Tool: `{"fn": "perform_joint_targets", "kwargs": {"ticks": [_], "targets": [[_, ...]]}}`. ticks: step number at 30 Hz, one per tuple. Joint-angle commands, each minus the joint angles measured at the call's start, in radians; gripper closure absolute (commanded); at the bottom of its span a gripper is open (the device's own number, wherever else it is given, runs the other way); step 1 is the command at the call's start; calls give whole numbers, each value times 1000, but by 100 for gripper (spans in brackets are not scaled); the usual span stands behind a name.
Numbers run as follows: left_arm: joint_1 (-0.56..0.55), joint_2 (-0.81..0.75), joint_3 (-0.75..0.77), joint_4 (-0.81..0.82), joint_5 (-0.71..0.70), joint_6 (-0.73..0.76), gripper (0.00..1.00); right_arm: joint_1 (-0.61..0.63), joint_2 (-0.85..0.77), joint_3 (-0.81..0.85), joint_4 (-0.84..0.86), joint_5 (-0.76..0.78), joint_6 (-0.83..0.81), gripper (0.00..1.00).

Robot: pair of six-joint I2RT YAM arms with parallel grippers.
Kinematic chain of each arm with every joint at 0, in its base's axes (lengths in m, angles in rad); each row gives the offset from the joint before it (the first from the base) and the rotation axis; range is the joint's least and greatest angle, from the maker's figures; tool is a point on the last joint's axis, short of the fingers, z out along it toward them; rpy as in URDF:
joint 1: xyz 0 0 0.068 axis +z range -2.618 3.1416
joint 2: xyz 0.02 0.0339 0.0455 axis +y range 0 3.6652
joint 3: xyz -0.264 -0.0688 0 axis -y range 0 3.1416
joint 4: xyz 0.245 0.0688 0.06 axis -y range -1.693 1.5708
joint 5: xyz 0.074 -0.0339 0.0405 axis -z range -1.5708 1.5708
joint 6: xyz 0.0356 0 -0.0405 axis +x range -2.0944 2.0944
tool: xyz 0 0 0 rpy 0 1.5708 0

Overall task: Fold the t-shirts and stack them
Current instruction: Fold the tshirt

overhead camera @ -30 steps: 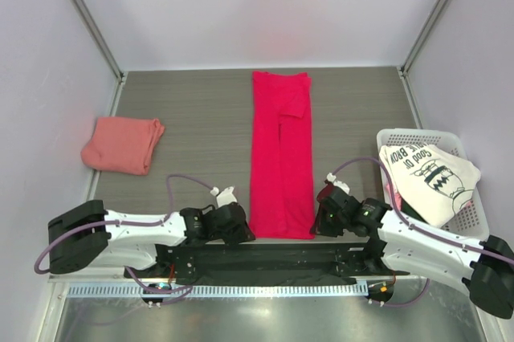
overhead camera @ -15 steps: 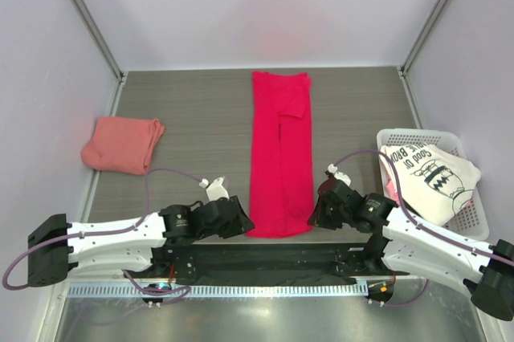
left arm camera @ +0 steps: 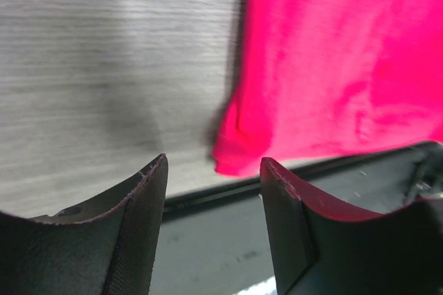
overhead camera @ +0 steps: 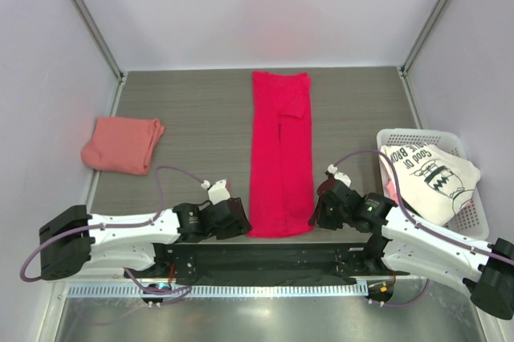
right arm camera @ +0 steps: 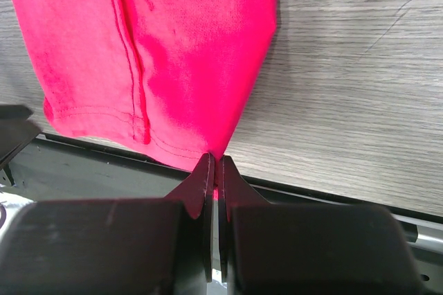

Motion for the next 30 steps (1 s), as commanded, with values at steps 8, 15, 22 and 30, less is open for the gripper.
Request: {"fn": "perform_joint_targets", "kwargs": {"ticks": [8, 15, 22, 30], "targets": [[35, 151, 37, 179, 26, 72, 47, 4, -1, -9, 12, 9, -11, 99], [29, 211, 34, 231, 112, 66, 67, 4, 5, -13, 20, 7, -15, 99], [7, 174, 8, 222, 113, 43, 87, 4, -6, -10, 20, 6, -15, 99], [6, 71, -36, 204, 113, 26, 82, 4, -23, -6, 20, 14, -12, 99]]}}
